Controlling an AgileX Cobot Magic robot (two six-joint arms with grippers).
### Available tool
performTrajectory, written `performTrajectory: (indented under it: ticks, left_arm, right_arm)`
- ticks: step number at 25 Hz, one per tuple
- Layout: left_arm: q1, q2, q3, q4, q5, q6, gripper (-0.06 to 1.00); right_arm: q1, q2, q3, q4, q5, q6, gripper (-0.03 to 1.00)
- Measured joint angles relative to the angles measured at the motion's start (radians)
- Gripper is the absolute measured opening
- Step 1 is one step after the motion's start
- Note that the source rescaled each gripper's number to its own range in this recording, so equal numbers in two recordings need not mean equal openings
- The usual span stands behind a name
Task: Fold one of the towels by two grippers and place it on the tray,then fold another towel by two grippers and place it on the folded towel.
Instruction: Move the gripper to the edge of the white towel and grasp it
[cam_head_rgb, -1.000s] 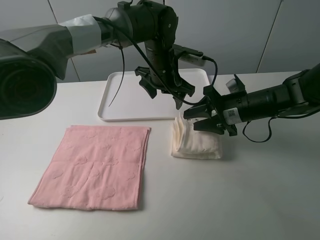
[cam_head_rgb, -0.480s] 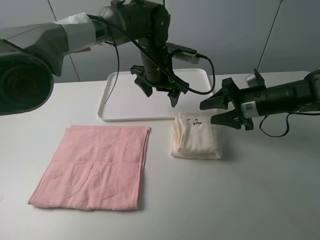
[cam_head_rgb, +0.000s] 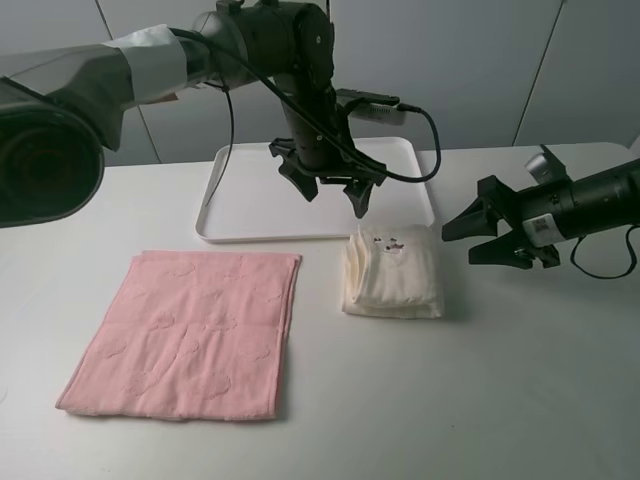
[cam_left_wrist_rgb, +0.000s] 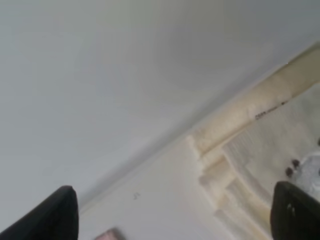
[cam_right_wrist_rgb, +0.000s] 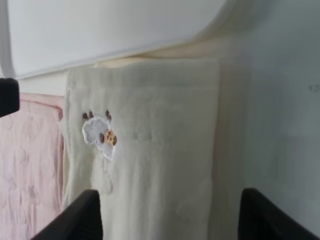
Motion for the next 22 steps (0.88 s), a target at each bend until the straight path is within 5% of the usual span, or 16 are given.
performTrajectory:
  ticks: [22]
  left_arm:
    - [0.003, -0.046, 0.000, -0.030, 0.002, 0.038, 0.98]
  right_arm:
    - [0.166, 0.072, -0.002, 0.080, -0.097, 0.001, 0.62]
